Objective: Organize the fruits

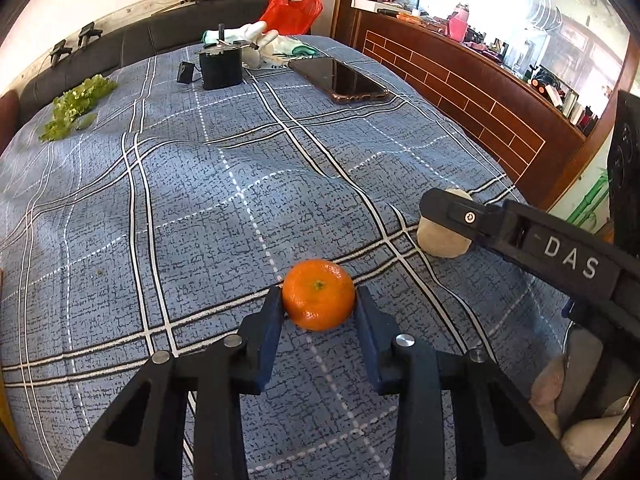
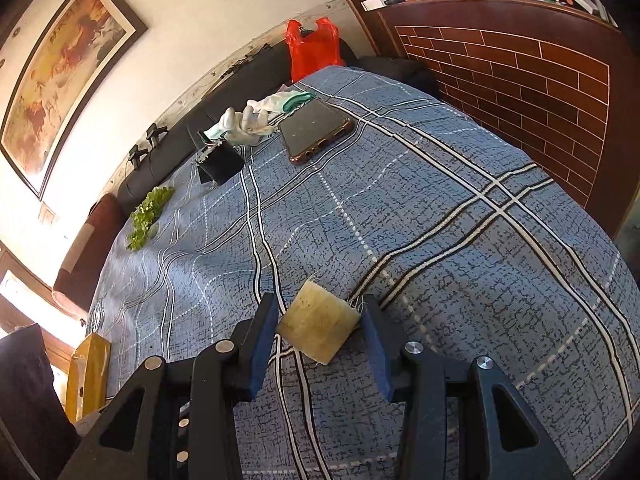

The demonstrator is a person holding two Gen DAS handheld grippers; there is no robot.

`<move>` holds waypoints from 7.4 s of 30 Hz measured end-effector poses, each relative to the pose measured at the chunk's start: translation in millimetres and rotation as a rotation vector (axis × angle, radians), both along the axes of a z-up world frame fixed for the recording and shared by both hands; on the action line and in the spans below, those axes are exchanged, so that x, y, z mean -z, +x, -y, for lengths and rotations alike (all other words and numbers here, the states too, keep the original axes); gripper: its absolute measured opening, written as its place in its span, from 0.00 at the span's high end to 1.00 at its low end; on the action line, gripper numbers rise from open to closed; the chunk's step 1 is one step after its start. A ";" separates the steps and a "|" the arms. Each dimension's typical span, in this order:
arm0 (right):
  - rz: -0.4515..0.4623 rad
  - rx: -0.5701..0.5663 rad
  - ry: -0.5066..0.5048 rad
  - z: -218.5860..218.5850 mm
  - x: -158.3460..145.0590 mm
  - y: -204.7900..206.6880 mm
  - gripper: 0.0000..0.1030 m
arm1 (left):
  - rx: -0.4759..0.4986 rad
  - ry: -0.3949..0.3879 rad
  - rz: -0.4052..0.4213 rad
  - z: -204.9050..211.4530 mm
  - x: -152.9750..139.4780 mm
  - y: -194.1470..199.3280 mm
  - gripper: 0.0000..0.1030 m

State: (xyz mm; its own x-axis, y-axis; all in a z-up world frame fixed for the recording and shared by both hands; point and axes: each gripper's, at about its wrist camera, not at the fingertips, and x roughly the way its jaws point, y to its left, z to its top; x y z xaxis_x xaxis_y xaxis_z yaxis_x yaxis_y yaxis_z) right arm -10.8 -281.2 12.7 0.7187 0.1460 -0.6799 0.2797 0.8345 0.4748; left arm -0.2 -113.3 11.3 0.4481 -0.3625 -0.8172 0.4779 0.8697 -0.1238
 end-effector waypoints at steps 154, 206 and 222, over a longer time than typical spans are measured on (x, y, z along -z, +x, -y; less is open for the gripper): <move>0.142 -0.817 -0.227 -362.5 -54.4 -75.4 0.36 | -0.925 0.189 0.436 -340.4 -132.0 -141.5 0.16; 0.151 -0.639 -0.237 -306.6 -50.1 -97.6 0.22 | -0.839 0.161 0.439 -275.0 -123.8 -159.0 0.08; 0.139 -0.643 -0.244 -309.2 -45.3 -96.9 0.21 | -0.840 0.145 0.412 -277.5 -117.0 -156.0 0.08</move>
